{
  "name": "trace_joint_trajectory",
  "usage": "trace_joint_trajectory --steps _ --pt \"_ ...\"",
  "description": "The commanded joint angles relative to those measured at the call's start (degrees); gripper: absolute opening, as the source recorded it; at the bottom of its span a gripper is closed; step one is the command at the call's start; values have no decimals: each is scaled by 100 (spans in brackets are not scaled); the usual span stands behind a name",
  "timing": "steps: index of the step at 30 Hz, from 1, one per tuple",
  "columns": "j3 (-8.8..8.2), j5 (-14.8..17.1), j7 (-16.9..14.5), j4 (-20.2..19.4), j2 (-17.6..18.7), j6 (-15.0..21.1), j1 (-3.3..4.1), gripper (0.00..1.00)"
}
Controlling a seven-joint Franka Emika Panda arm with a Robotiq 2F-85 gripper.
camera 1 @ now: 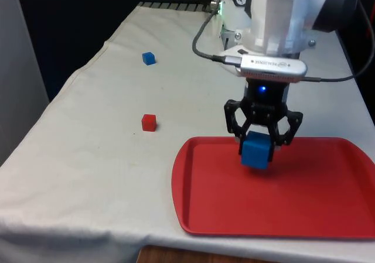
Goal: Pick up the largest block and place it onto the tray.
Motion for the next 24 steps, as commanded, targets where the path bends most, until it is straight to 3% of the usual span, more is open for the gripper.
trace_joint_trajectory --steps 1,10,20,21,22,24 --pt "40 23 11 74 86 -17 -6 0" --pt "-17 -29 138 350 350 -29 126 0" --pt "-40 -23 120 407 390 -40 149 0" --pt "-40 -17 120 407 390 -40 149 2" --pt "-34 -17 115 407 395 -34 149 20" --pt "-34 -11 115 407 395 -29 149 40"
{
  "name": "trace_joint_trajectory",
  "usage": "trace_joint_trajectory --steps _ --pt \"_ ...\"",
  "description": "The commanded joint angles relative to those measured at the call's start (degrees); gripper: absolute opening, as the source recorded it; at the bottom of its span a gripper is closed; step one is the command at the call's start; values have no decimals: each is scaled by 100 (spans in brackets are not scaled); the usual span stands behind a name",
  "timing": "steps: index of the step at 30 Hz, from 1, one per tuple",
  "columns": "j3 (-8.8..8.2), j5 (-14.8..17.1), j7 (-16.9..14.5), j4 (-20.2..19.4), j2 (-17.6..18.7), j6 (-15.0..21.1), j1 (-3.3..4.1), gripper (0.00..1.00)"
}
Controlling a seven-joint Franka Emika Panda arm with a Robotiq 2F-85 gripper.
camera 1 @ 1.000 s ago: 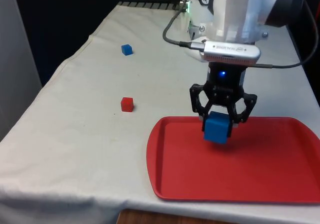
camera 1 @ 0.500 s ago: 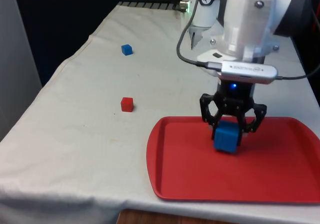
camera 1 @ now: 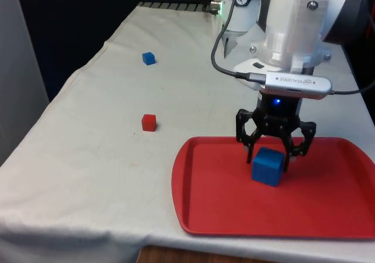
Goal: Pick up the largest block and place it onto the tray.
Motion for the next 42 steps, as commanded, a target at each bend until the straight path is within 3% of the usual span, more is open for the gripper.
trace_joint_trajectory --steps 1,2,4,5,7,20,28,42 --pt "0 0 0 0 0 0 0 50" --pt "0 6 11 29 23 -17 -6 50" --pt "0 6 6 29 23 -11 -6 70" --pt "6 6 6 29 23 -11 -6 90" --pt "6 6 6 29 23 -6 -6 100" --pt "-69 0 -11 97 -92 -138 11 100" --pt "-160 -23 -29 69 -407 -430 69 100" --pt "-252 -40 -63 97 -773 -739 92 100"
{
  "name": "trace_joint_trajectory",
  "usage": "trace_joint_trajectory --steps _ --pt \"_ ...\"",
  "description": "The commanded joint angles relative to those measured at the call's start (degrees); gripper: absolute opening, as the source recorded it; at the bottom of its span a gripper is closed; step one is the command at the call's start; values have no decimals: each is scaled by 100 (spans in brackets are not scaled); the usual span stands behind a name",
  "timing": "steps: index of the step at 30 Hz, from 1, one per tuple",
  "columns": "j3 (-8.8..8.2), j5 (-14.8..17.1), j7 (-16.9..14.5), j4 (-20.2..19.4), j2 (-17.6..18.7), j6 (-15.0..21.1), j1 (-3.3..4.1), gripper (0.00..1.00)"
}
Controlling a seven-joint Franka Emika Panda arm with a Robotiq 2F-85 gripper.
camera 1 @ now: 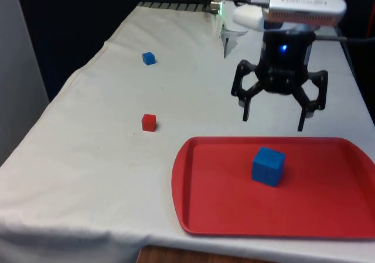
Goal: Pick up the largest block and place it onto the tray.
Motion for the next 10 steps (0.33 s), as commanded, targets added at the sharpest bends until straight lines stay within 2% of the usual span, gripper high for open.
trace_joint_trajectory --steps 1,8,10 --pt "-23 -29 6 11 -69 -97 17 100" --pt "-86 -34 0 57 -252 -286 52 100" --pt "-86 -11 -6 74 -246 -264 40 100"
